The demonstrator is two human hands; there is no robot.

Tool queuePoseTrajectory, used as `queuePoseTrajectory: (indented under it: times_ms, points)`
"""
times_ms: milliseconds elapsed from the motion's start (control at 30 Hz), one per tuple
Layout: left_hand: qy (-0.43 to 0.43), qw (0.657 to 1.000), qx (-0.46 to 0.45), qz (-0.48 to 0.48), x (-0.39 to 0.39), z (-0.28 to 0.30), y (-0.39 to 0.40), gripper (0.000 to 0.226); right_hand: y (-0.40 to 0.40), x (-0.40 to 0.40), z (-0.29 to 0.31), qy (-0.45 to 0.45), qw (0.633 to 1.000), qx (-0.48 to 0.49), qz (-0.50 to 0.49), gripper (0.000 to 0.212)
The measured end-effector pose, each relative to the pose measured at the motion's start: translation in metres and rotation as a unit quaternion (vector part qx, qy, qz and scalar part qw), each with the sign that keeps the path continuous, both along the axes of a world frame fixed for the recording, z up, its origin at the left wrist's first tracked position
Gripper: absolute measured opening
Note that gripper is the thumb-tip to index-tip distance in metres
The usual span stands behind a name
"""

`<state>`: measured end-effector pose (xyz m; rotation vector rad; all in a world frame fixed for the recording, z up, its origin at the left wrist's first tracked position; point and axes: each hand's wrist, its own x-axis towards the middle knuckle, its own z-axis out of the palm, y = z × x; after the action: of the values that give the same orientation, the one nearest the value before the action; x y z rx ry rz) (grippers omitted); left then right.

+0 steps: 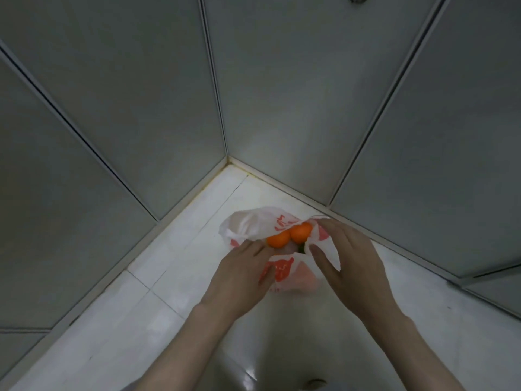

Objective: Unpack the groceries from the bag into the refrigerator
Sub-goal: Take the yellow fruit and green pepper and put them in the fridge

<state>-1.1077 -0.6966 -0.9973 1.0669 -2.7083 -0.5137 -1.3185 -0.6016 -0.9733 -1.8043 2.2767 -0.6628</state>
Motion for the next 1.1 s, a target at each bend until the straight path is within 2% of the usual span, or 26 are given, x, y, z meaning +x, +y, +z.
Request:
queuePoseTrajectory:
  times_ms: [67, 167, 367, 500, 633, 700, 800, 900, 1033, 1100]
  points:
    - [-0.021, 1.000, 0.013, 0.002, -0.007, -0.004, -0.014, 0.033, -0.001, 0.001, -0.006, 0.007, 1.000, 0.003, 0.003, 0.056]
    - [-0.039, 0.999, -0.013, -0.010, -0.020, -0.009, -0.036, 0.031, -0.009, 0.002, -0.018, 0.021, 0.999, 0.026, 0.029, 0.047]
    - [-0.074, 0.996, -0.041, -0.030, -0.035, -0.025, -0.070, 0.034, -0.058, -0.015, -0.048, 0.006, 0.980, 0.193, 0.058, 0.034]
    - [-0.103, 0.994, -0.035, -0.027, -0.040, -0.029, -0.081, 0.043, -0.100, -0.024, -0.083, -0.014, 0.963, 0.256, 0.079, 0.029]
    - [-0.125, 0.991, -0.044, -0.013, -0.041, -0.040, -0.092, 0.048, -0.114, -0.022, -0.103, -0.033, 0.951, 0.294, 0.090, 0.045]
    - [-0.146, 0.988, -0.054, -0.006, -0.039, -0.047, -0.098, 0.052, -0.105, -0.024, -0.108, -0.031, 0.944, 0.313, 0.099, 0.069]
    - [-0.179, 0.982, -0.055, 0.007, -0.035, -0.057, -0.108, 0.062, -0.081, -0.029, -0.112, 0.035, 0.926, 0.365, 0.090, 0.099]
    - [-0.195, 0.977, -0.080, -0.019, -0.036, -0.062, -0.109, 0.070, -0.057, -0.031, -0.104, 0.066, 0.908, 0.405, 0.081, 0.103]
    - [-0.215, 0.974, -0.062, -0.023, -0.035, -0.066, -0.109, 0.086, -0.045, -0.035, -0.095, 0.100, 0.906, 0.409, 0.050, 0.129]
    - [-0.235, 0.970, -0.062, -0.028, -0.034, -0.063, -0.106, 0.089, -0.046, -0.036, -0.088, 0.089, 0.918, 0.384, 0.040, 0.121]
